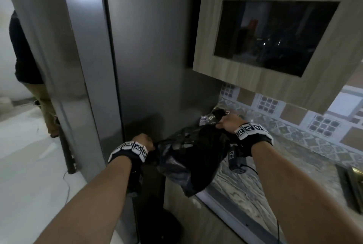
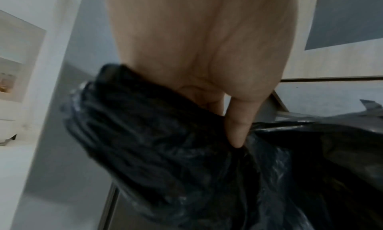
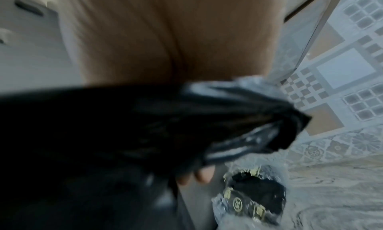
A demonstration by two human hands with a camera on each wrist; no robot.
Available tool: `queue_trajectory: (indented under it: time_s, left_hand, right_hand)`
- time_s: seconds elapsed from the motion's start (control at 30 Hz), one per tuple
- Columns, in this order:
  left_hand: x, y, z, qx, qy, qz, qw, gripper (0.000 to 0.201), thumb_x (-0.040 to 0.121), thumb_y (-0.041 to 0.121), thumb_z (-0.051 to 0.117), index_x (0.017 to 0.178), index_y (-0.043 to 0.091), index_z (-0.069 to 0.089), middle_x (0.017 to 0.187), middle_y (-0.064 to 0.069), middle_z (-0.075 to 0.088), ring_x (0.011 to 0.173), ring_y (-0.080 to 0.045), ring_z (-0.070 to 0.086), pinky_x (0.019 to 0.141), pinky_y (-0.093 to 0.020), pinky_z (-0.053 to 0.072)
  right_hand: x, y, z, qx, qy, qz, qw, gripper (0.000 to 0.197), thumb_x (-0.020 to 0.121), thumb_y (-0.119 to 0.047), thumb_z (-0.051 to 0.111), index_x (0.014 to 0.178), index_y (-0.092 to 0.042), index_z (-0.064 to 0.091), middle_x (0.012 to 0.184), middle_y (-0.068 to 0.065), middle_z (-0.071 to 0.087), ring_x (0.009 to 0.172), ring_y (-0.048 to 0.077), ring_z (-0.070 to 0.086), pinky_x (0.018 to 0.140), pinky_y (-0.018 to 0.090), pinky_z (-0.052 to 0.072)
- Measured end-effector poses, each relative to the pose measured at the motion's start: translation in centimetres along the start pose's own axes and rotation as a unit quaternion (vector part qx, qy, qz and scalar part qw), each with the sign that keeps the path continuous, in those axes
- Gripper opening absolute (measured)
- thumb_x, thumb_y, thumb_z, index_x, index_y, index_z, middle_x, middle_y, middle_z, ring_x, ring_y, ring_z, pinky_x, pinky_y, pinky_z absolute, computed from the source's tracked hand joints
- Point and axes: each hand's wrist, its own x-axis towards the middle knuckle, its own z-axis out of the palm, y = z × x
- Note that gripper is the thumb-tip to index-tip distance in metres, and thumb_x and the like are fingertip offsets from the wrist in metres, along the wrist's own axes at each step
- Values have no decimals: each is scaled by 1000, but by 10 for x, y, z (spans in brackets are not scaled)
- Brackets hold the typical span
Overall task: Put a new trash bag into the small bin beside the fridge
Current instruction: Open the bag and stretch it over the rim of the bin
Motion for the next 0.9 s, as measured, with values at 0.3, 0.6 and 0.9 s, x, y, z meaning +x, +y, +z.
queue_trajectory:
  time_s: [0.3, 0.6, 0.9]
  left_hand:
    - [-10, -40, 29, -57, -37, -60, 996, 24, 73, 19, 72, 94, 6, 74, 100, -16, 72, 96, -34, 65, 86, -37, 54]
    - [46, -113, 83, -79, -89, -87, 989, 15, 68, 24, 65, 79, 15, 69, 93, -13, 70, 88, -32, 65, 87, -42, 56]
    - [131, -195, 205, -48, -170, -86, 981, 7, 71, 22, 62, 68, 17, 64, 86, -13, 73, 84, -30, 68, 81, -38, 57]
  right_hand:
    - [26, 10, 123, -5, -58, -7, 998, 40, 74, -49, 57, 90, -13, 64, 97, 10, 70, 88, 29, 63, 83, 36, 50]
    - [47, -14, 231, 29, -102, 6, 994, 16, 90, -21, 52, 74, -21, 50, 75, 2, 54, 74, 25, 53, 62, 29, 38]
    - [95, 59, 377, 91, -128, 76, 985, 17, 94, -25, 50, 80, -17, 54, 71, 3, 57, 67, 25, 57, 57, 30, 40]
